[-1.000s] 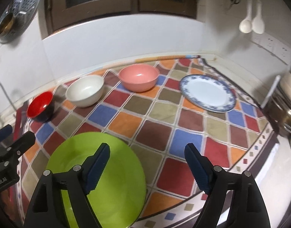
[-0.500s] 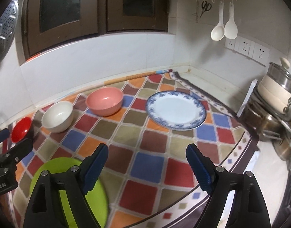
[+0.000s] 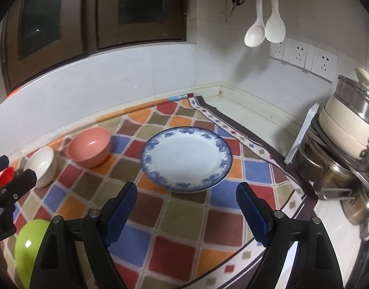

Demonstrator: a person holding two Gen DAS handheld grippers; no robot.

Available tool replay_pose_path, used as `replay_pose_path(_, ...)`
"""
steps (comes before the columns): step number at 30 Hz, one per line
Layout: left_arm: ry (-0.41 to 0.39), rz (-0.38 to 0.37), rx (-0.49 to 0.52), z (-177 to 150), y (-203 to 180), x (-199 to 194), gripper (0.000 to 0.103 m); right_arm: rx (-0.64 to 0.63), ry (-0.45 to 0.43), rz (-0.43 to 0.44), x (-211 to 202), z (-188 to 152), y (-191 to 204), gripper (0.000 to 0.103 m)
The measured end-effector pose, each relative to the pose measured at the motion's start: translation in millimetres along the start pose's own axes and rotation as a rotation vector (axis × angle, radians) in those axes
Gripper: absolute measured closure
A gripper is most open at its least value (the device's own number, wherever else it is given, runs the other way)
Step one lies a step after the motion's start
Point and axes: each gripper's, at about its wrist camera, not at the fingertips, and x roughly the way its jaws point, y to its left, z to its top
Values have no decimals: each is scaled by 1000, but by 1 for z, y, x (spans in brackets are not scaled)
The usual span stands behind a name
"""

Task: Organize plates and bowls
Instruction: 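Move both grippers toward the small blue-and-white plate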

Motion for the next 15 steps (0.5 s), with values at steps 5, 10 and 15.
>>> replay_pose_path(5, 23, -4, 16, 18, -21, 33, 14, 24, 27, -3, 27, 14, -27, 18)
replay_pose_path(10, 56, -17, 19, 29, -35, 65, 20, 33, 52, -5, 55, 26, -49, 18)
replay_pose_path(15, 99, -16, 32, 38, -47, 103, 24, 35, 69, -8, 83, 36, -64, 18)
